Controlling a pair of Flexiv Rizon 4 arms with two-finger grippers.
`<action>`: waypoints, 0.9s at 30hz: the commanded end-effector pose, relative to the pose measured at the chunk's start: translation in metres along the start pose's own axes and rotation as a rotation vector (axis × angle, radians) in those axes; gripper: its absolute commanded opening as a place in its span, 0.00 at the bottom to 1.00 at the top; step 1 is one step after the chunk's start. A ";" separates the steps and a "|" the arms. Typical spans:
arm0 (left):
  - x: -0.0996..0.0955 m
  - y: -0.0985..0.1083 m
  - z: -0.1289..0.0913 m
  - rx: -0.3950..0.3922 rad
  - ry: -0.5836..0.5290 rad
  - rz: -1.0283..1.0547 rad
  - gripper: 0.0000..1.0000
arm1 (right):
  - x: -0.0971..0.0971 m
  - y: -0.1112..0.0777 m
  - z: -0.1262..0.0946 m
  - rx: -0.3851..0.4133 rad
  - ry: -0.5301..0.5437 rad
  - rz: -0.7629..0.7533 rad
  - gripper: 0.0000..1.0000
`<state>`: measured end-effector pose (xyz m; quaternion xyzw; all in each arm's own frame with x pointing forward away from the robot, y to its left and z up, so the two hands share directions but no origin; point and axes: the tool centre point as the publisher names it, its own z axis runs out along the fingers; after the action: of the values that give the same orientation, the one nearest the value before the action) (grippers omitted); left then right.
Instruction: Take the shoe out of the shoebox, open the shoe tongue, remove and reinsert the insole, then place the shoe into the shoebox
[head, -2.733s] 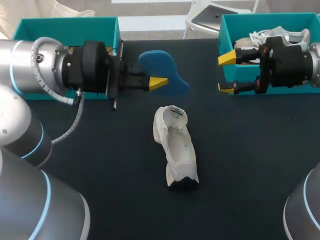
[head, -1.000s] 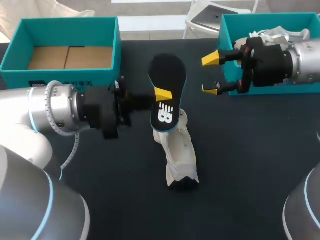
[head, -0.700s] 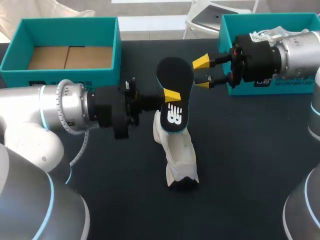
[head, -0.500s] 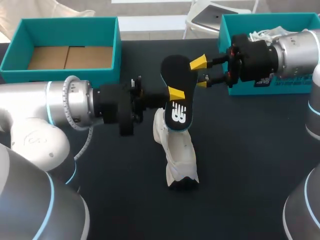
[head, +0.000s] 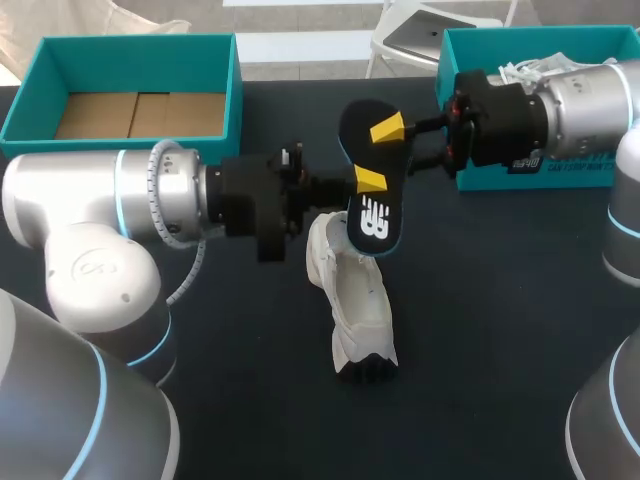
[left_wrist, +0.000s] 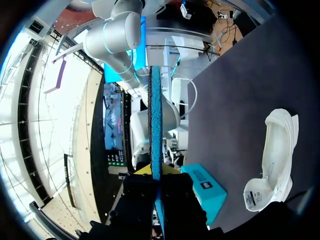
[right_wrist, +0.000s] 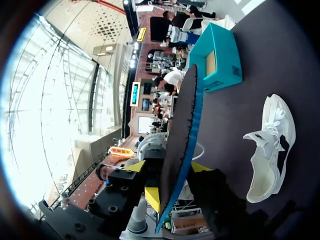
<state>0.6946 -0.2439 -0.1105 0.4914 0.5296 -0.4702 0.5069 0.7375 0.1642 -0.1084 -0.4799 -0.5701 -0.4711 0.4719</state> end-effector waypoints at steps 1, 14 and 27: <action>0.002 -0.004 0.005 -0.016 -0.006 -0.004 0.00 | -0.001 0.006 0.004 0.006 0.000 -0.001 0.45; 0.009 -0.010 0.003 -0.023 -0.010 -0.021 0.00 | -0.002 0.006 0.004 0.005 0.013 -0.011 0.00; 0.014 -0.008 -0.018 -0.042 0.025 -0.061 1.00 | -0.014 0.003 0.003 -0.007 0.057 -0.001 0.00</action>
<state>0.6904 -0.2391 -0.1245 0.4674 0.5541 -0.4714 0.5023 0.7424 0.1654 -0.1167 -0.4693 -0.5584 -0.4839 0.4835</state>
